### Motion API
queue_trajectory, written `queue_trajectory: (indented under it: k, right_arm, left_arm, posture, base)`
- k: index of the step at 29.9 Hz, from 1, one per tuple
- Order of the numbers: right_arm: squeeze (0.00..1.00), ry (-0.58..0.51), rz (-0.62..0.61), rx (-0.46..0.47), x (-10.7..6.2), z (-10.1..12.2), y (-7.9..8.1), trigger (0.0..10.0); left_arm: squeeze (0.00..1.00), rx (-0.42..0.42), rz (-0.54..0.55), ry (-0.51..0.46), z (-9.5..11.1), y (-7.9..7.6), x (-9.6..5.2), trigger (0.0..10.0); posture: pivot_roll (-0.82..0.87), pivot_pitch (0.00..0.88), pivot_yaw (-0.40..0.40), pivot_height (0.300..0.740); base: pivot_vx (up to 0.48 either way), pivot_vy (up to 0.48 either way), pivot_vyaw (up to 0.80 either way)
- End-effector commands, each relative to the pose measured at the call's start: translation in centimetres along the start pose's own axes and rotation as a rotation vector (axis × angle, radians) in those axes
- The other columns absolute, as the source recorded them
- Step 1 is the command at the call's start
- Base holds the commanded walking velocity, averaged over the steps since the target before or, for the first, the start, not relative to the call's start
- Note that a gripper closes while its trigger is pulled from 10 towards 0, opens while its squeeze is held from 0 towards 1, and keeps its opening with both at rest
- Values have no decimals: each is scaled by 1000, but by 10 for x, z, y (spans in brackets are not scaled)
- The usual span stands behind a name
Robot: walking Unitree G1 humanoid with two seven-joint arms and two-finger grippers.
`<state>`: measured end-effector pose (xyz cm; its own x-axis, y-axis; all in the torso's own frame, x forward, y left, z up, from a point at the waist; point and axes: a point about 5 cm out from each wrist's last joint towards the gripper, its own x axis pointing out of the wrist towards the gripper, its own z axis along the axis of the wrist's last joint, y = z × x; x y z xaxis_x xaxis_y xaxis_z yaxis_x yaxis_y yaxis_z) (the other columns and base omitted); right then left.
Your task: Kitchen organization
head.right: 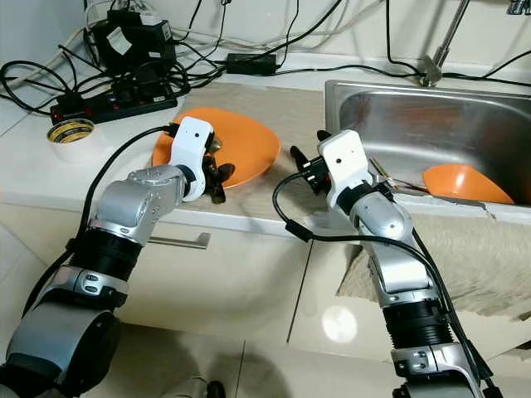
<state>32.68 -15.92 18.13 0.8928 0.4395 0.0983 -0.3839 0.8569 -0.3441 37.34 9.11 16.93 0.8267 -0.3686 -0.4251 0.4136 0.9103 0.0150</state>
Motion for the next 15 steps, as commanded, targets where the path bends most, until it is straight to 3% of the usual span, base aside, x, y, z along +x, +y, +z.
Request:
queue_trajectory:
  k: [1, 7, 15]
  right_arm:
    - [0, -9, 3, -3, 0, 5, 0, 10000]
    - [0, -4, 3, -3, 1, 5, 0, 10000]
    - [0, 2, 0, -2, 1, 4, 0, 10000]
  left_arm:
    - [0, -19, -19, 144, -30, -1, 5, 0]
    - [0, -22, -23, 148, -29, 2, 6, 0]
    - [0, 40, -35, 156, -30, 4, 7, 0]
  posture:
    - [29, 0, 32, 740]
    - [29, 0, 32, 740]
    - [27, 0, 37, 740]
  base:
    - [0, 0, 0]
    - [0, 0, 0]
    - [0, 0, 0]
